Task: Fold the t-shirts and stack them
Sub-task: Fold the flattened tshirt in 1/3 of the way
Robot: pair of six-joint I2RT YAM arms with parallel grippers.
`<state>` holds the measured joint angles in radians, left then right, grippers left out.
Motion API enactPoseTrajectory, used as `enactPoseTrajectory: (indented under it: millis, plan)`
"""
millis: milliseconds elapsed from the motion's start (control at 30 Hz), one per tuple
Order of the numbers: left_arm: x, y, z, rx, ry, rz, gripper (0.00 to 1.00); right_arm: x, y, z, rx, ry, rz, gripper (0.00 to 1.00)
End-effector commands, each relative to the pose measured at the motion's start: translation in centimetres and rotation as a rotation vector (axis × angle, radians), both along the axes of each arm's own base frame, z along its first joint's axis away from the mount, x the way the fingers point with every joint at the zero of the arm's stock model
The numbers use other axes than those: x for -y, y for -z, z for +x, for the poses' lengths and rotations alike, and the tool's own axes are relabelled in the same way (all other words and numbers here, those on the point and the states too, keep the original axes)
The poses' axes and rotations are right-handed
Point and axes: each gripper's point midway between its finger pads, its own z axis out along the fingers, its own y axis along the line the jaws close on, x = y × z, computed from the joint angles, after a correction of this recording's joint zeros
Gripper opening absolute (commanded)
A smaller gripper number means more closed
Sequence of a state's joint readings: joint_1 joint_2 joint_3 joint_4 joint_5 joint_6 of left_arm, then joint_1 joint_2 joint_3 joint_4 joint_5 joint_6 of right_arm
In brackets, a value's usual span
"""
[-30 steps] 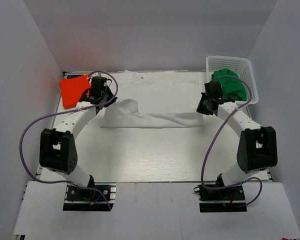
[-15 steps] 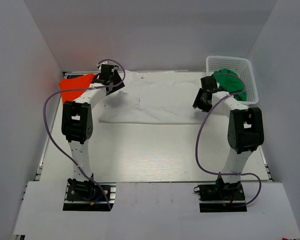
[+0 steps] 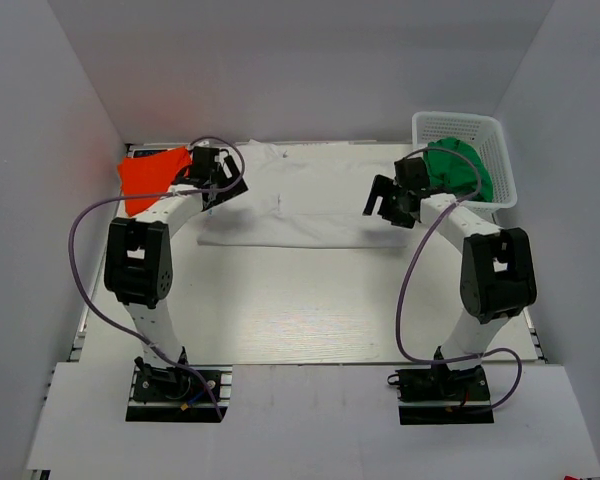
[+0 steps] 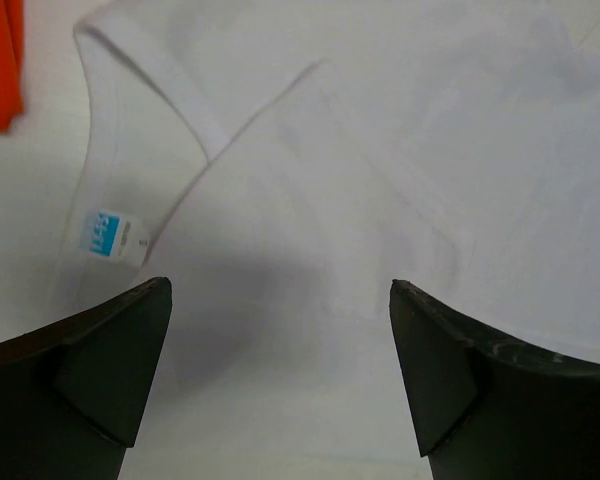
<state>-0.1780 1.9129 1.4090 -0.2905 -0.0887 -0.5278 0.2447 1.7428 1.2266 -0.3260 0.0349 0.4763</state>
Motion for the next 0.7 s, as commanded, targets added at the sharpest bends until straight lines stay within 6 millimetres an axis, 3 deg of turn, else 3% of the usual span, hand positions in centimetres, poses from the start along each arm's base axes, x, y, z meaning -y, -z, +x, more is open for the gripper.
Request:
enactPoseTrajectory:
  millis: [0,33,200,300,400,433,467,500,533,567,600,667]
  plan:
    - [1.6,-0.9,-1.8,0.024,0.045,-0.069,1.00,-1.7,0.5,0.1,0.015,-0.070,0.050,0.90]
    - [1.4,0.8,-2.9,-0.016,0.044,-0.062,1.00,-1.9,1.1,0.3,0.013,-0.074,0.052,0.90]
    - [0.0,3.9,-5.4,-0.113,-0.007,-0.015,1.00,-1.6,3.9,0.1,-0.023,-0.066,0.021,0.90]
    - [-1.0,6.8,-7.9,-0.195,-0.027,0.023,1.00,-1.2,5.7,-0.7,-0.065,-0.061,0.000,0.90]
    - [-1.4,8.1,-10.3,-0.244,-0.036,0.026,1.00,-1.1,6.7,-2.6,-0.093,-0.060,0.001,0.90]
    - [-1.6,8.8,-11.1,-0.273,-0.036,0.032,1.00,-0.8,7.5,-4.3,-0.124,-0.059,-0.004,0.90]
    - [-1.7,8.5,-11.8,-0.276,-0.046,0.025,1.00,-0.8,7.5,-4.7,-0.116,-0.065,-0.004,0.90]
    - [-2.1,9.6,-13.9,-0.330,-0.047,0.037,1.00,-0.8,7.0,-5.1,-0.103,-0.066,0.001,0.90]
    - [-2.3,10.1,-15.1,-0.360,-0.083,0.028,1.00,-0.5,8.0,-7.2,-0.134,-0.078,-0.011,0.90]
    - [-2.5,10.3,-16.4,-0.391,-0.097,0.026,1.00,-0.5,7.6,-7.6,-0.123,-0.086,-0.012,0.90]
    - [-3.0,10.6,-18.9,-0.439,-0.111,0.029,1.00,0.1,7.7,-8.0,-0.122,-0.070,-0.041,0.90]
    - [-2.9,10.4,-20.9,-0.455,-0.121,0.003,1.00,0.4,7.8,-10.1,-0.130,-0.088,-0.052,0.90]
